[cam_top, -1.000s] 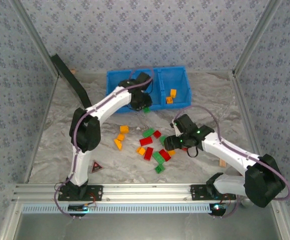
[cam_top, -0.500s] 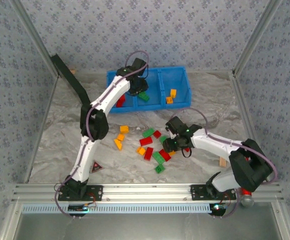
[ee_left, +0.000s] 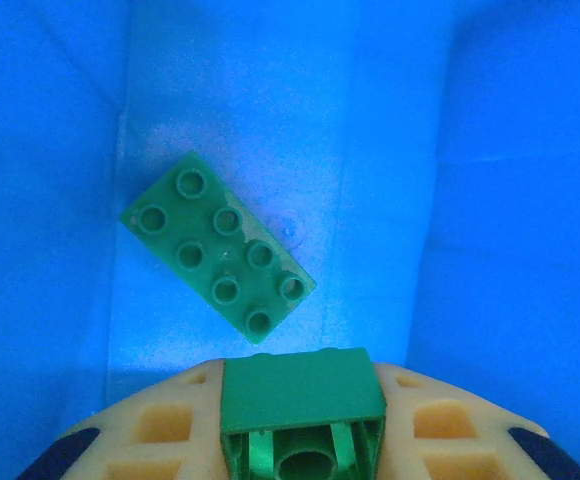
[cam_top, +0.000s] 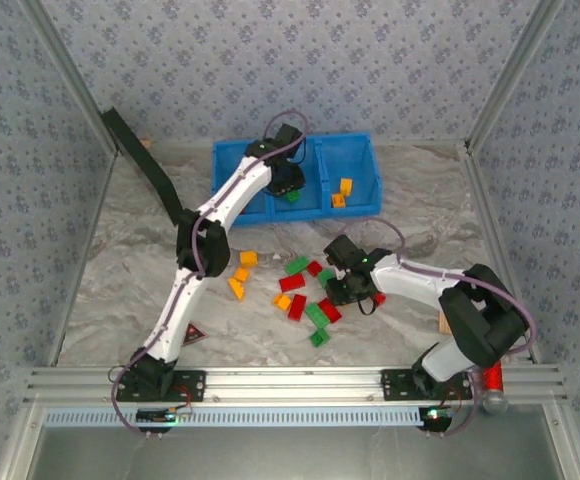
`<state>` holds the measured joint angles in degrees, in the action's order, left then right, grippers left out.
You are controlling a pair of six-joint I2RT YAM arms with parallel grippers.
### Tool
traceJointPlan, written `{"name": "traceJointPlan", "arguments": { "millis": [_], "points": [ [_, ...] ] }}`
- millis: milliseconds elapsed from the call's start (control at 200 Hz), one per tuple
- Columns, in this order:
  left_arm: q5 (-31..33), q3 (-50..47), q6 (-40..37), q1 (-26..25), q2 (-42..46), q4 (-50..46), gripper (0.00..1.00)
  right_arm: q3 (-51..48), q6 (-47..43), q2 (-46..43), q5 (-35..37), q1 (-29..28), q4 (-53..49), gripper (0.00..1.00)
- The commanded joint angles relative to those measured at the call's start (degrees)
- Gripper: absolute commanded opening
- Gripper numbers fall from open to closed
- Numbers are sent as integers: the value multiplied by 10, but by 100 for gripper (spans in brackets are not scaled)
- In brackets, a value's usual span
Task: Sort the legos into containers by color
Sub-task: Pick up the lego from the bottom-center of the table, then place the lego in the container.
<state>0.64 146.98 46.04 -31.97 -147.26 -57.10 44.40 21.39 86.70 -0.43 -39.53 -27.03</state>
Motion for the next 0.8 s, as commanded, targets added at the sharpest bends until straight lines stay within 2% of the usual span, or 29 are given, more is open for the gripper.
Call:
{"name": "traceJointPlan", "arguments": {
  "millis": [0,70,205,320,490,685,795],
  "points": [
    [-7,14,-7,-2,-16,-24,30,7,3,9,12,-4,-18,33],
    [-8,15,-7,-3,-18,-25,35,10,3,2,13,-3,-26,30],
    [-12,17,-10,-3,-15,-23,52,20,2,-28,16,3,-55,27],
    [-15,22,-20,-2,0,-17,58,41,0,-58,15,12,-94,26],
    [-17,31,-61,-3,59,-18,59,94,-22,-92,-1,42,-142,24],
    [-13,10,-174,-19,161,-53,61,182,-68,-77,-2,106,-151,25],
    [49,-60,-248,-52,231,-60,63,250,-92,-40,5,141,-129,24]
  ]
}}
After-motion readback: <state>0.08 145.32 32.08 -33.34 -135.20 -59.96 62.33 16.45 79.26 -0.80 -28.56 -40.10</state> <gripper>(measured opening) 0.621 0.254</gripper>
